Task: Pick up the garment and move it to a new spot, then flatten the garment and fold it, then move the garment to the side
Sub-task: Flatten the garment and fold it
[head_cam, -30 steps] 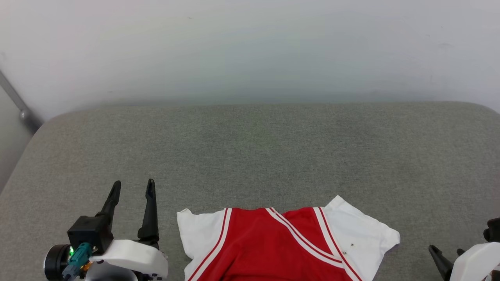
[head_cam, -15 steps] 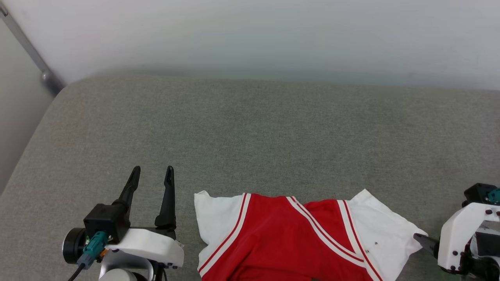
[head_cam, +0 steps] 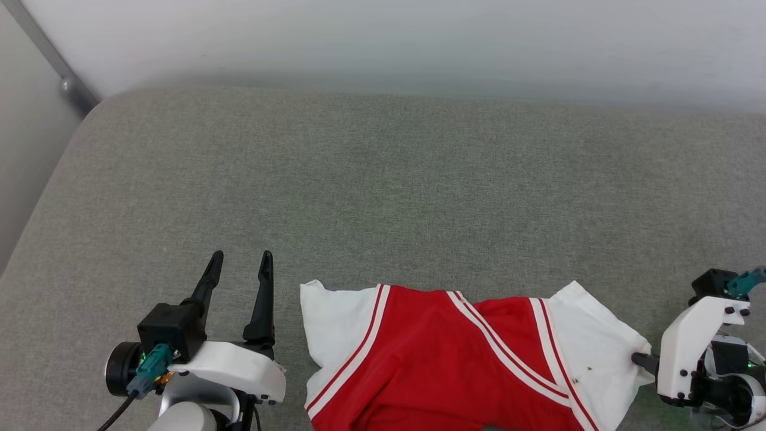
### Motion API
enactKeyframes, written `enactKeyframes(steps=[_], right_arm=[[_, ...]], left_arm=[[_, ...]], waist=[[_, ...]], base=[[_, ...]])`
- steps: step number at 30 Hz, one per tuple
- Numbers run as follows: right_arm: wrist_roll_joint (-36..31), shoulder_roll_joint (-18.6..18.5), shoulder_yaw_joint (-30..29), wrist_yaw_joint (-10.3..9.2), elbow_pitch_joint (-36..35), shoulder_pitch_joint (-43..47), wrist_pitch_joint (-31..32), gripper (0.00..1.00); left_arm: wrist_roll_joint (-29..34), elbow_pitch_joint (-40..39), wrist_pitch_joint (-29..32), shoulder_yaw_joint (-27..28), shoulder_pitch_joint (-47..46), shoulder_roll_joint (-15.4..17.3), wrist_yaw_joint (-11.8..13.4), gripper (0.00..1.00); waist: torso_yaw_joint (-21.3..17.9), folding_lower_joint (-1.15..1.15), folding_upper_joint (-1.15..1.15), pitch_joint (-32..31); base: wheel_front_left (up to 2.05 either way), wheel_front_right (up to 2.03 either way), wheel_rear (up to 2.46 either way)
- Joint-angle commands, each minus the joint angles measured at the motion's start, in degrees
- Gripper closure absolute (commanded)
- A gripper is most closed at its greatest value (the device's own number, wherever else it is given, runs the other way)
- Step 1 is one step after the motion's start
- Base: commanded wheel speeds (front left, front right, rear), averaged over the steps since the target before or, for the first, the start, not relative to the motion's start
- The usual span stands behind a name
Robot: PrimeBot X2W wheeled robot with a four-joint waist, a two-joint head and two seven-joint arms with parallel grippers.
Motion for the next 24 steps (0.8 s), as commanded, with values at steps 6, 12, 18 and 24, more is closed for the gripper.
enactKeyframes(steps=[6, 12, 18, 24], right_arm=[[1.0, -0.9, 3.7, -0.02, -0.1, -1.2, -2.6, 1.00], [0.8, -1.8, 5.3, -0.02, -3.5, -1.9, -2.6, 1.00], [0.7, -1.6, 6.4, -0.02, -7.2, -1.3, -2.2, 1.00], [0.7, -0.8, 7.5, -0.02, -10.7, -1.3, -1.6, 1.00]], left_arm=[[-1.8, 2.8, 3.3, -0.5, -2.1, 1.4, -2.7, 0.00], [-4.8, 8.1, 13.4, -2.6, -7.7, 3.9, -8.5, 0.00], [-9.7, 15.4, 25.8, -4.7, -12.9, 5.4, -13.9, 0.00], [-14.8, 24.4, 42.1, -8.3, -17.5, 6.2, -19.6, 0.00]], waist=[[-1.9, 0.00, 0.00, -1.8], [-4.1, 0.00, 0.00, -2.9], [-6.6, 0.00, 0.00, -2.1], [-9.8, 0.00, 0.00, 0.7]], base=[[0.00, 0.00, 0.00], [0.00, 0.00, 0.00], [0.00, 0.00, 0.00], [0.00, 0.00, 0.00]])
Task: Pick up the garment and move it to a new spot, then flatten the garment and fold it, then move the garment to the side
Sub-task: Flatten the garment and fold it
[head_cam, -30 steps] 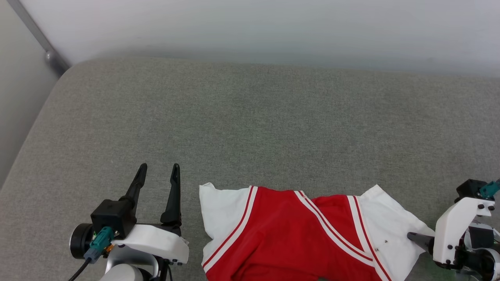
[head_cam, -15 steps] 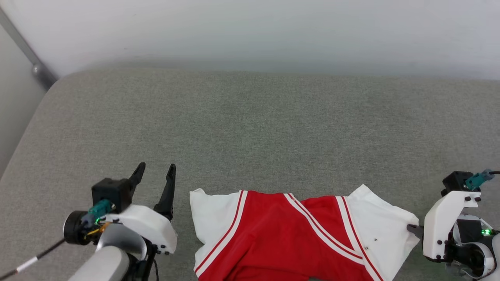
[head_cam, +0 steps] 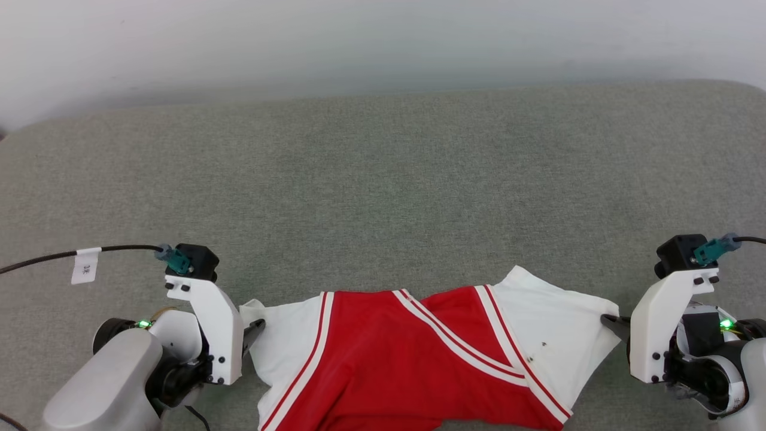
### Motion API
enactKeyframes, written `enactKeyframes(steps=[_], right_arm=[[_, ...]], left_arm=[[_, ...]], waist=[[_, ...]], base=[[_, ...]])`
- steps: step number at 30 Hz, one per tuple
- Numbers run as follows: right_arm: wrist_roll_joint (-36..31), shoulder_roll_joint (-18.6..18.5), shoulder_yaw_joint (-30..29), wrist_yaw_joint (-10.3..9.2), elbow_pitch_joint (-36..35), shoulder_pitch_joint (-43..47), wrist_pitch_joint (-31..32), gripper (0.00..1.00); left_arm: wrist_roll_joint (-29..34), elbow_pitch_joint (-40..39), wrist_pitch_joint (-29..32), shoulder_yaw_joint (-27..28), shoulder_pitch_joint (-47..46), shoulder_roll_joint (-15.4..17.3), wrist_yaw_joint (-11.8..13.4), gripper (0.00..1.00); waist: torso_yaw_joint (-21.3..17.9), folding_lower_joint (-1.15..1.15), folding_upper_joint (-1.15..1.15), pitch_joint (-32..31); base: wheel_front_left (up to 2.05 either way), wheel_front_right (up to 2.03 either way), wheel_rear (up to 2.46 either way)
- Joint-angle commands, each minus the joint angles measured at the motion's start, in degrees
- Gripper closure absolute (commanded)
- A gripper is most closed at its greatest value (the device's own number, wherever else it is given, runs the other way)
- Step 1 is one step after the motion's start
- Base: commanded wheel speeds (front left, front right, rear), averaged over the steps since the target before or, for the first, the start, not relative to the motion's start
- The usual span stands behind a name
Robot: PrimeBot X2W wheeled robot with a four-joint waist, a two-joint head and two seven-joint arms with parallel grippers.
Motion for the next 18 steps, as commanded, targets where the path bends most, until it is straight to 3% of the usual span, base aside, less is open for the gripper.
enactKeyframes(steps=[1, 7, 9, 11, 13, 18], right_arm=[[0.2, 0.2, 0.0, -0.02, -0.3, 0.0, -0.1, 1.00], [0.6, 0.8, -0.1, -0.02, -0.6, -0.2, -0.4, 1.00], [0.6, 0.7, -0.4, -0.02, -0.5, -0.5, -0.6, 1.00], [0.5, 0.8, -0.6, -0.03, -0.3, -0.8, -0.9, 1.00], [0.5, 0.7, -0.8, -0.02, -0.1, -1.2, -1.0, 1.00], [-0.2, 0.0, -1.7, -0.03, -0.1, -1.9, -2.6, 1.00]], left_arm=[[-0.3, 1.0, 1.2, -0.3, -0.9, 0.2, -0.4, 0.00], [-1.7, 6.4, 8.0, -3.3, -2.2, -1.9, -3.0, 0.00], [-2.6, 7.7, 11.2, -4.8, -1.9, -3.1, -4.0, 0.57], [-3.7, 8.4, 12.6, -5.2, -1.6, -4.8, -4.3, 1.00], [-4.2, 8.9, 13.7, -5.6, -1.4, -5.7, -4.3, 1.00], [-3.2, 8.3, 9.8, -3.7, -3.6, -4.6, -3.5, 1.00]], waist=[[-1.1, -0.01, 0.00, 1.2], [-2.5, -0.01, 0.00, 3.1], [-2.7, -0.01, 0.00, 3.4], [-2.9, -0.01, 0.00, 3.5], [-3.0, -0.01, 0.00, 3.3], [-2.4, -0.01, 0.00, 1.9]], base=[[0.00, 0.00, 0.00], [0.00, 0.00, 0.00], [0.00, 0.00, 0.00], [0.00, 0.00, 0.00], [0.00, 0.00, 0.00], [0.00, 0.00, 0.00]])
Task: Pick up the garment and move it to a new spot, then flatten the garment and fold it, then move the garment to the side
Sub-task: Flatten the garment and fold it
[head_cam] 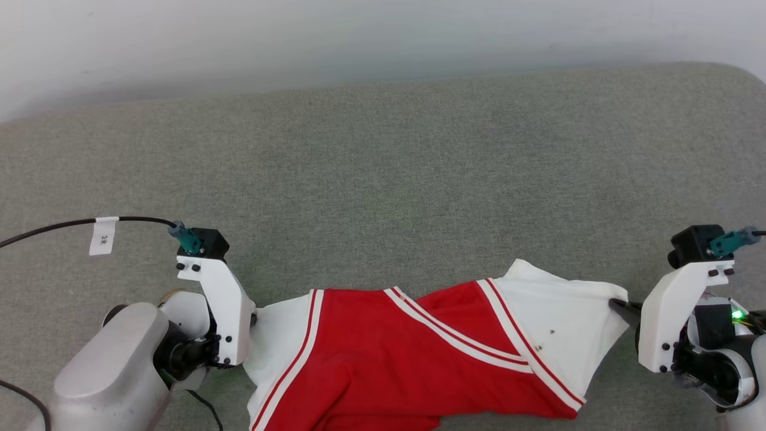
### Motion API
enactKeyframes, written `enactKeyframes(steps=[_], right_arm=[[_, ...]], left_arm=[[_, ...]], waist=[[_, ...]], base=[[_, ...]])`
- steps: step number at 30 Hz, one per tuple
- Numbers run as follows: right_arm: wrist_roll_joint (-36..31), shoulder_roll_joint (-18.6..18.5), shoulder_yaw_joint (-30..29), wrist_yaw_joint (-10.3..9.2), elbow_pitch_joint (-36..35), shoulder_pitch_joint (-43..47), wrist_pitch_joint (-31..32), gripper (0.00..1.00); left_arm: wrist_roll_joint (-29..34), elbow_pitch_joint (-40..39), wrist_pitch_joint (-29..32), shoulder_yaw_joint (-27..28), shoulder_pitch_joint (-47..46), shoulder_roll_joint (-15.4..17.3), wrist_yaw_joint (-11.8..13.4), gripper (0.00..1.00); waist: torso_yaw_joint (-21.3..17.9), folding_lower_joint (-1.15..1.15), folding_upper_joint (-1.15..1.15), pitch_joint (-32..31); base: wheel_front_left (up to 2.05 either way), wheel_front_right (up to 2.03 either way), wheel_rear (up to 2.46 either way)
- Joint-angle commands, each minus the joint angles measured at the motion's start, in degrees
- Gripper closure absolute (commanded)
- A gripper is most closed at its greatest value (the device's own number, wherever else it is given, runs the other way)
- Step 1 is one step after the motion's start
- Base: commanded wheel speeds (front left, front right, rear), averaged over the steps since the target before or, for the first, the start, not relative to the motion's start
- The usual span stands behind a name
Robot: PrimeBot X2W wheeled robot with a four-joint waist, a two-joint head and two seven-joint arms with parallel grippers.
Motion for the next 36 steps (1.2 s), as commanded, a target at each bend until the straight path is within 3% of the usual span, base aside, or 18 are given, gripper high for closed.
enactKeyframes(steps=[1, 10, 15, 20, 28, 36], right_arm=[[-0.2, -0.5, -0.5, -0.03, -0.2, -1.1, -0.7, 1.00], [-3.5, -2.9, -4.1, -0.04, -2.8, -3.8, -4.6, 1.00], [-4.8, -5.0, -6.2, -0.04, -4.5, -8.2, -3.1, 1.00], [-4.8, -7.7, -7.1, -0.04, -5.2, -15.7, -0.5, 1.00], [-6.4, -9.6, -5.1, -0.04, -1.3, -33.1, -2.5, 1.00], [-9.4, -10.1, 0.2, -0.04, 5.1, -50.5, -11.1, 1.00]], left_arm=[[0.5, 0.4, -1.1, -0.8, 1.8, -1.6, 0.4, 1.00], [6.3, -6.4, -11.3, 3.1, -5.0, 2.7, 4.3, 1.00], [10.1, -10.5, -14.5, 4.7, -10.2, 4.4, 7.2, 1.00], [11.7, -10.5, -16.3, 6.7, -16.1, 4.9, 8.4, 1.00], [15.1, -7.0, -19.3, 8.6, -28.1, 4.0, 9.1, 1.00], [19.4, -2.7, -25.9, 10.3, -41.9, 3.1, 9.7, 1.00]], waist=[[0.5, 0.00, 0.00, -0.9], [2.3, 0.00, 0.00, -6.8], [3.2, 0.00, 0.00, -9.0], [2.9, 0.00, 0.00, -9.5], [1.8, 0.00, 0.00, -4.9], [0.3, 0.00, 0.00, 5.2]], base=[[0.00, 0.00, 0.00], [0.00, 0.00, 0.00], [0.00, 0.00, 0.00], [0.00, 0.00, 0.00], [0.00, 0.00, 0.00], [0.00, 0.00, 0.00]])
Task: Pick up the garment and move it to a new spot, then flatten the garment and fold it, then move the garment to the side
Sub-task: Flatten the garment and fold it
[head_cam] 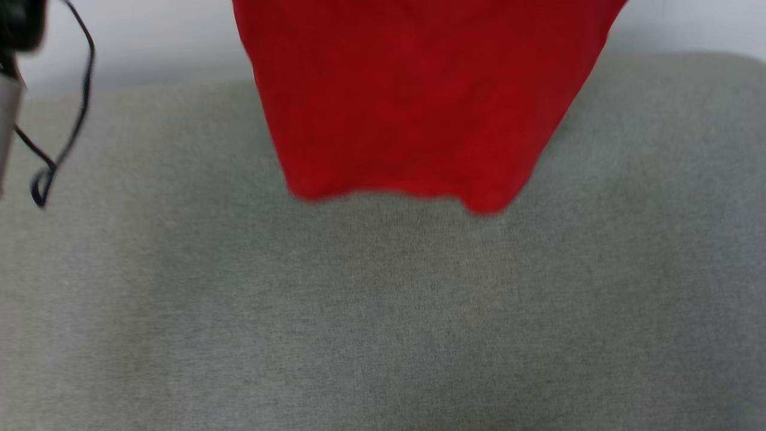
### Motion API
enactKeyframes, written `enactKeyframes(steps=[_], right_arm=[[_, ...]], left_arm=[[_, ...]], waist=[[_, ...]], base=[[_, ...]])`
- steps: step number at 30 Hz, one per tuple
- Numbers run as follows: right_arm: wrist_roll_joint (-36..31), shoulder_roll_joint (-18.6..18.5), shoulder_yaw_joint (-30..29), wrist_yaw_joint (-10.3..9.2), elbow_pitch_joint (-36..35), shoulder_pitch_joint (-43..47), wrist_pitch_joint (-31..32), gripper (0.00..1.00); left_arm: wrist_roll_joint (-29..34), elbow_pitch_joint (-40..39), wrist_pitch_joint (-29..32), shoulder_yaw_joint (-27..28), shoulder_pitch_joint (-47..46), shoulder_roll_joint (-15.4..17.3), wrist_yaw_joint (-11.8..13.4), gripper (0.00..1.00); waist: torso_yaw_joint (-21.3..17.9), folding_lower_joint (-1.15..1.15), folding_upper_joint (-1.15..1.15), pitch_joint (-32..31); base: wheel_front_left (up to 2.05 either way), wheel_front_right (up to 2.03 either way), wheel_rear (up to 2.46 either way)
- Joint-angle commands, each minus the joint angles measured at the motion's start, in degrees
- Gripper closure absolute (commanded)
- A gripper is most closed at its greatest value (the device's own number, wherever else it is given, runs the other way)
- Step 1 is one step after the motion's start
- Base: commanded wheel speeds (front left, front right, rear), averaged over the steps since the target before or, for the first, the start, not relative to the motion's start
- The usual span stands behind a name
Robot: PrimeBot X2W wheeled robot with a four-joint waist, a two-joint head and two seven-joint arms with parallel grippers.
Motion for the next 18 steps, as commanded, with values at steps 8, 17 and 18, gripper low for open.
enactKeyframes(steps=[8, 17, 18], right_arm=[[-3.4, 2.0, 2.5, -0.04, 8.3, -17.8, -15.0, 1.00], [-2.4, 2.4, 6.0, -0.05, 14.9, -26.1, -26.3, 1.00], [-2.0, 2.6, 6.6, -0.04, 15.6, -26.5, -27.2, 1.00]], left_arm=[[3.0, 3.0, -8.0, 3.3, -14.6, 0.2, 0.6, 1.00], [2.3, 4.4, -11.4, 5.3, -20.1, -0.4, 1.0, 1.00], [2.3, 4.3, -11.7, 5.4, -20.1, -0.4, 1.1, 1.00]], waist=[[-3.4, 0.00, 0.00, 14.8], [-4.3, 0.00, 0.00, 22.1], [-4.3, 0.00, 0.00, 23.0]], base=[[0.00, 0.00, 0.00], [0.00, 0.00, 0.00], [0.00, 0.00, 0.00]])
